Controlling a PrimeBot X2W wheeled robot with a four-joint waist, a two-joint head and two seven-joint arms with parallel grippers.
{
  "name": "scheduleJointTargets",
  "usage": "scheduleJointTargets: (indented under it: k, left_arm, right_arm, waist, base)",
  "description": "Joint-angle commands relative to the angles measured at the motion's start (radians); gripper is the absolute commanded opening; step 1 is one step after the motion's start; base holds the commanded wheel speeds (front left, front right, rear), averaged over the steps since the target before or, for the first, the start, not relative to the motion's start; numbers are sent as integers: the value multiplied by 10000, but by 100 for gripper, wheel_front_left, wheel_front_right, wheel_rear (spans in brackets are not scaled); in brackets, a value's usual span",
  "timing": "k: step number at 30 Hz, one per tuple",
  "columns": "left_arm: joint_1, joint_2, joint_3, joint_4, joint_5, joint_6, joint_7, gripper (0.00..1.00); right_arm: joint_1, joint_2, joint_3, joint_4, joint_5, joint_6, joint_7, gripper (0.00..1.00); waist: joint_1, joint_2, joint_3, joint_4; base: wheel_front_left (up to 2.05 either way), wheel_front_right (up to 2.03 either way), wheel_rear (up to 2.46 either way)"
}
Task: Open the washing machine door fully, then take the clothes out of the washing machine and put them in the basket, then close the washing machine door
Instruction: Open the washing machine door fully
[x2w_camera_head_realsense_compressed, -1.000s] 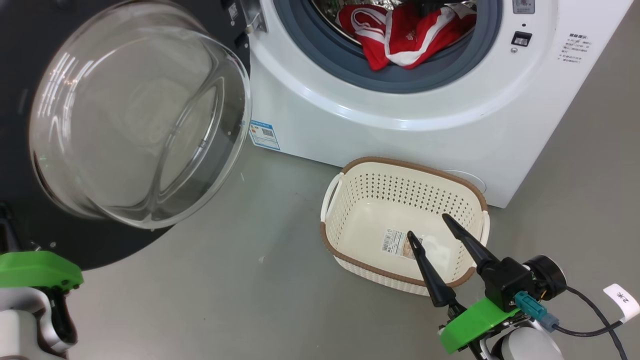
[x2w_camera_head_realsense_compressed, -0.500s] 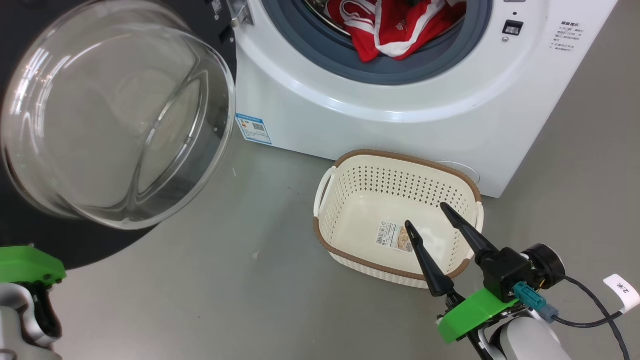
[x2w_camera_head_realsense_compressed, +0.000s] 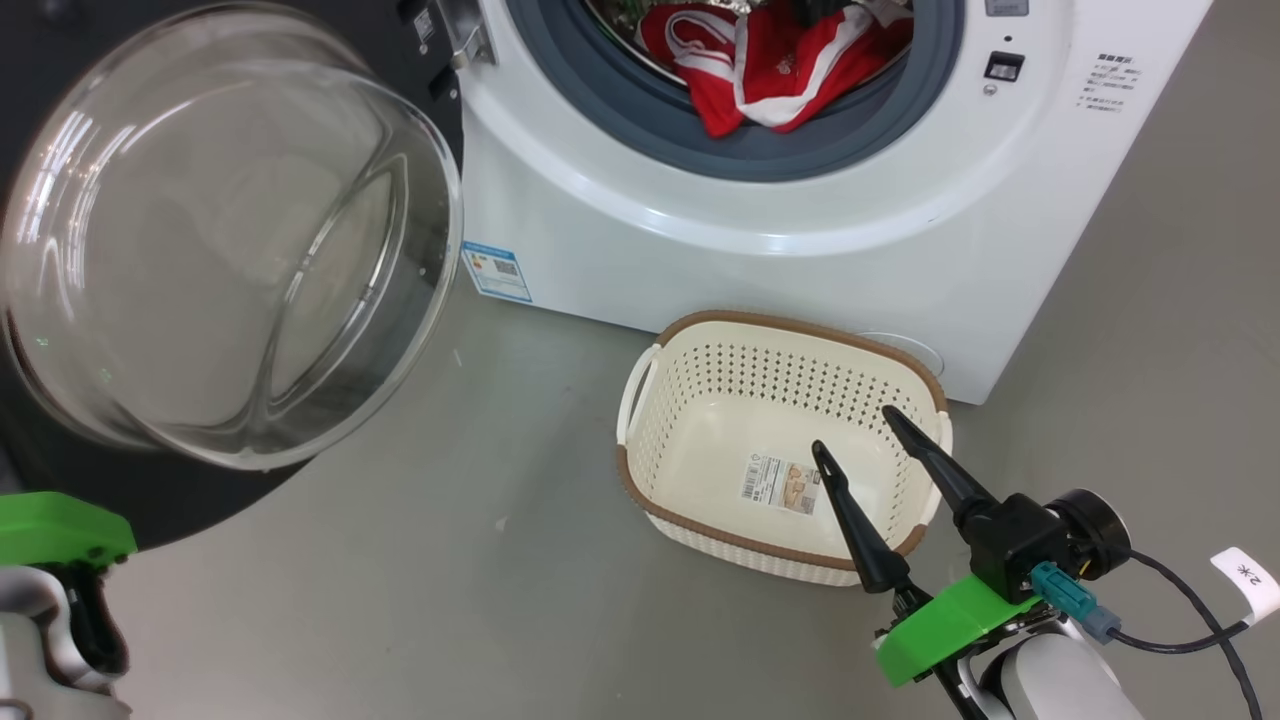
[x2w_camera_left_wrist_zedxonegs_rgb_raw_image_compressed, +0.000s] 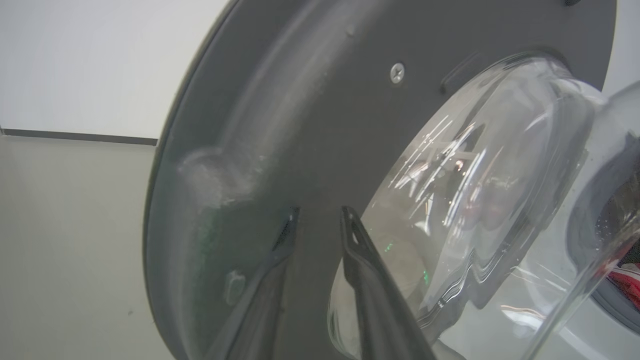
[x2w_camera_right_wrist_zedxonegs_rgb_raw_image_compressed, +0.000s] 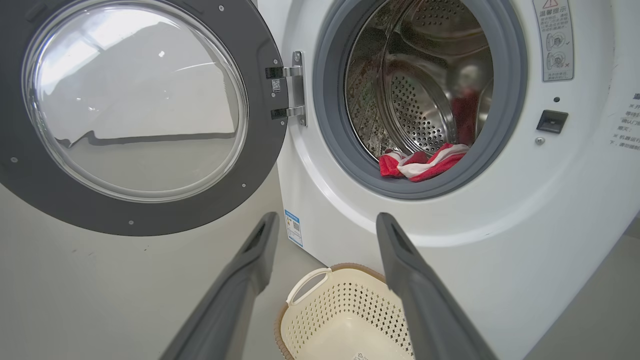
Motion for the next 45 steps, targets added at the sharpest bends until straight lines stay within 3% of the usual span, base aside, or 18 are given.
scheduleJointTargets:
  k: [1,13,22,33,45]
  left_arm:
    - [-131,508,340,-400,73,-100,-78,100]
    - [406,-111,270,-3488,72,-779,-78,100]
    - [1202,-425,-976,-5565,-178,-1578,110,100]
    - [2106,-374,-2292,-5831,-359,-1753,518,100]
    - [3400,-100,-2441,-5868,-472,-1675,347,100]
  right_arm:
    - [-362,45,251,-222,103,63,-65,100]
    - [-222,45,-174,-399,367,63,-65,100]
    - [-194,45,-932,-481,273,63,-65,100]
    - [-189,45,-1857,-766,-29,63,-65,100]
    - [-20,45,-1967,-1055,-106,63,-65,100]
  waist:
    - [0,0,-89,-78]
    - [0,0,-530,-708]
    - [0,0,-775,-1492]
    - [0,0,-843,-2765]
    - [0,0,-865,-3857]
  base:
    - [0,0,0]
    - [0,0,0]
    - [0,0,0]
    - [0,0,0]
    - [0,0,0]
